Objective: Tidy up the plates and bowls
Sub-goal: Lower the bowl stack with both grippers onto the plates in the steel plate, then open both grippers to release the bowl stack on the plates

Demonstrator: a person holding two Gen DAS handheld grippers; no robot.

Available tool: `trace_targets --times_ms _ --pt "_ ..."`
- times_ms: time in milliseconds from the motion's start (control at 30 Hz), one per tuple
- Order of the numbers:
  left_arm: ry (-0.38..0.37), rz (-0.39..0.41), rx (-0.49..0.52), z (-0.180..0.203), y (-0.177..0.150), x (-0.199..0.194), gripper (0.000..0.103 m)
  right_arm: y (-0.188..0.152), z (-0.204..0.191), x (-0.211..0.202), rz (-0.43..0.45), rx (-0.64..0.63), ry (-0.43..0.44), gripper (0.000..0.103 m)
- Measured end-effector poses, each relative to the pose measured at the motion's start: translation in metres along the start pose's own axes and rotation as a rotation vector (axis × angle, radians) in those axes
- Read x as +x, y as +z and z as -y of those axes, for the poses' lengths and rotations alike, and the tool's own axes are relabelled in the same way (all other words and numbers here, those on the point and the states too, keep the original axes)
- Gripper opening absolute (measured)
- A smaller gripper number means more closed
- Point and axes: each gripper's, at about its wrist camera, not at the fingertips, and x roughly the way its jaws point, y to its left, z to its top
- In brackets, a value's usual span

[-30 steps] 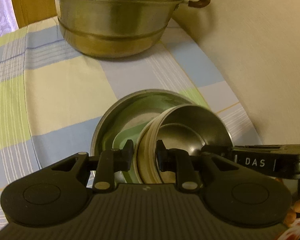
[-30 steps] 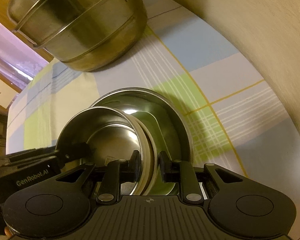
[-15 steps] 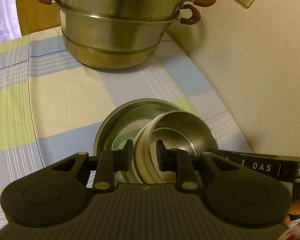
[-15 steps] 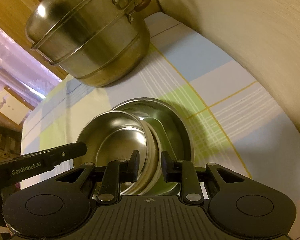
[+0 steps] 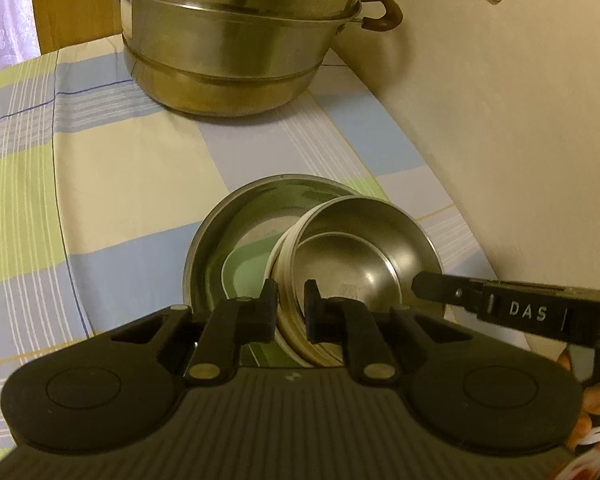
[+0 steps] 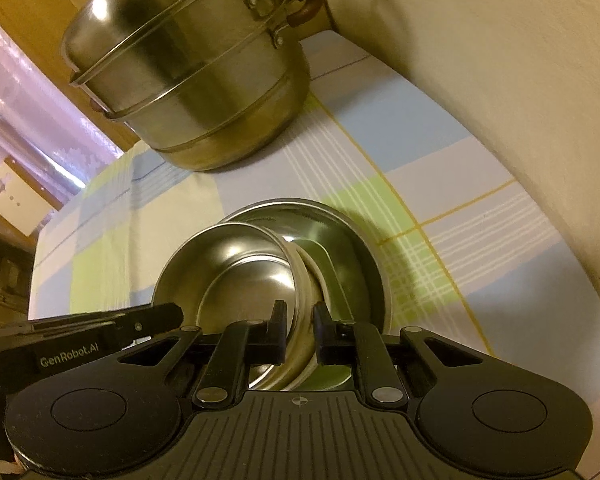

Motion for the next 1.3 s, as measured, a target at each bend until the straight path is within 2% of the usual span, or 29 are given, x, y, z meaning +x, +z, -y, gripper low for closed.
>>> trace_targets --times_ms 367,733,1300 --pt "0.005 -0.006 -0.002 0.001 0.001 0.000 0.012 0.005 -0.002 0.003 -0.022 -0.002 -0.015 0.013" --pt "0.015 -0.008 0.003 0.003 0.001 -0.001 0.012 0.009 0.006 0.004 -0.037 0.062 0.007 0.012" --pt "0.023 -0.006 -0.011 0.003 0.000 -0.003 0.012 0.008 0.004 0.003 -0.030 0.042 0.004 0.013"
